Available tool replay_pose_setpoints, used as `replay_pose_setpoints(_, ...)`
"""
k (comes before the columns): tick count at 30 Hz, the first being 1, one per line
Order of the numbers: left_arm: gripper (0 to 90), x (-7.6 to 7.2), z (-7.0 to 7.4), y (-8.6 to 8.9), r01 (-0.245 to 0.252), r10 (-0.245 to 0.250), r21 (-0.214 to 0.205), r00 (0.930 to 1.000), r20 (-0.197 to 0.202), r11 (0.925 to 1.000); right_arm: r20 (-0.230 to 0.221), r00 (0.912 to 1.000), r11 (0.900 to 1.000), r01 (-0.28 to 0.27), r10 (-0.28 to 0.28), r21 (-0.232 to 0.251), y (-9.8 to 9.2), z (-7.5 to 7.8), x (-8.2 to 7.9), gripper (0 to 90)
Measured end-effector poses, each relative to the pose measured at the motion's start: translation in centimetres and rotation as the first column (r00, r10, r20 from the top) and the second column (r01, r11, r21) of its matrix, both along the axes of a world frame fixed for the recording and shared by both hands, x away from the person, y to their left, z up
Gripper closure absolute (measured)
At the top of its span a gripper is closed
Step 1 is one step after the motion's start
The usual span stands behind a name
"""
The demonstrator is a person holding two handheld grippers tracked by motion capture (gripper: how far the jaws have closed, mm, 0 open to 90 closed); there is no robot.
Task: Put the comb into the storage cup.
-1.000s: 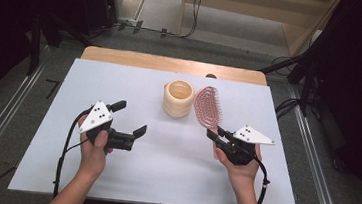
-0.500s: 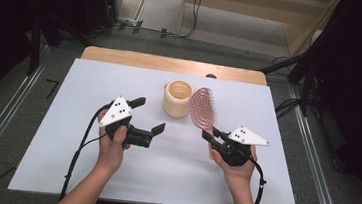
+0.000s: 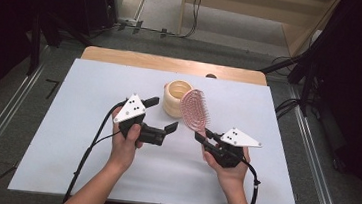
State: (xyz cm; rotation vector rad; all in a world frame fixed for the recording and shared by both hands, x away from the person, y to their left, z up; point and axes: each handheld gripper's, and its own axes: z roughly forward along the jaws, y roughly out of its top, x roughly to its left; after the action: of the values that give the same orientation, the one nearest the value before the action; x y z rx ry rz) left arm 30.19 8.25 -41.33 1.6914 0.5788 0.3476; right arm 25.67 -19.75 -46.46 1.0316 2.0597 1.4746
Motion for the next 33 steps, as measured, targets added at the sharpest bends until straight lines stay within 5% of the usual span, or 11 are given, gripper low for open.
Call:
replay_pose_setpoints(7, 6.8, 0.0, -0.2, -1.1, 0.029, -0.03, -0.02, 0.9992, -0.027, 0.9994, 0.007, 0.9997, 0.9997, -0.022, 0.022, -0.007, 1.2, -0.1, -0.2, 68.2)
replay_pose_setpoints(8, 13.2, 0.0, -0.1, -1.2, 0.027, -0.028, -0.026, 0.9988, -0.039, 0.9993, 0.008, 0.9997, 0.9997, -0.023, 0.023, -0.009, 1.4, -0.1, -0.3, 68.2)
replay_pose_setpoints(17, 20.9, 0.3, 0.0, -2.6, 0.042, -0.046, -0.031, 0.9882, -0.146, 0.9986, 0.02, 0.999, 0.9992, -0.04, 0.04, -0.007, 2.8, -0.3, -0.7, 68.1)
replay_pose_setpoints(27, 47.1, 0.5, -0.2, -3.0, 0.046, -0.049, -0.021, 0.982, -0.182, 0.9987, 0.029, 0.9989, 0.9993, -0.037, 0.037, -0.006, 3.6, -0.4, -0.9, 68.1)
replay_pose_setpoints(33, 54.3, 0.8, -0.1, -2.7, 0.051, -0.06, -0.044, 0.969, -0.239, 0.9977, 0.026, 0.9995, 0.9997, -0.018, 0.018, -0.014, 3.8, -0.6, -0.9, 68.1)
